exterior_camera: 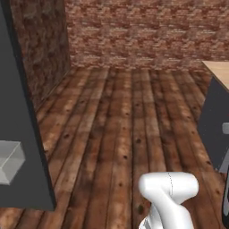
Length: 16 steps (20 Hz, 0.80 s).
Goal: Gather the carrot and eggplant from the fridge and place them on a tray on the dining counter. Then gather the fishs from the fridge and place them on the other tray.
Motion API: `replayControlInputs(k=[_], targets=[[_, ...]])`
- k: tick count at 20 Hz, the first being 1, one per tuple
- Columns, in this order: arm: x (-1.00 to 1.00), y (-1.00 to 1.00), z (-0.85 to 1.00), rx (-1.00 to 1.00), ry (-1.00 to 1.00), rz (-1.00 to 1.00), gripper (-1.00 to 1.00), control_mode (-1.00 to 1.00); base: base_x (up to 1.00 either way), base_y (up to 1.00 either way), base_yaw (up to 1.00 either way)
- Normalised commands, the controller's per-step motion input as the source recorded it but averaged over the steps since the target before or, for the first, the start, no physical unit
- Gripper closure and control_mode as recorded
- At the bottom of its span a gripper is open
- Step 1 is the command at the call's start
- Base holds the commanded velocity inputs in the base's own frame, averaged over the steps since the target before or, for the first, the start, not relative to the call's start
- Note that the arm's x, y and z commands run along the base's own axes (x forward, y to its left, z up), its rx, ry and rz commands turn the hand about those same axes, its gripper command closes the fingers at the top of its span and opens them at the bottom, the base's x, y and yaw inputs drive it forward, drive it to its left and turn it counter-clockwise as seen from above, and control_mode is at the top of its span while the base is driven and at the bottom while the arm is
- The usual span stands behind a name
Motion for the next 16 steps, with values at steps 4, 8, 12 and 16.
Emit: replayControlInputs(k=[4, 8, 12, 16], targets=[[0.00, 0.00, 0.00, 0.00, 0.00, 0.00, 1.00, 1.00, 0.84, -0.23, -0.28], [0.00, 0.00, 0.00, 0.00, 0.00, 0.00, 1.00, 1.00, 0.93, -0.25, -0.18], [0.00, 0.00, 0.00, 0.00, 0.00, 0.00, 1.00, 1.00, 0.99, -0.18, -0.11], [0.00, 0.00, 0.00, 0.00, 0.00, 0.00, 1.00, 1.00, 1.00, -0.10, -0.09]])
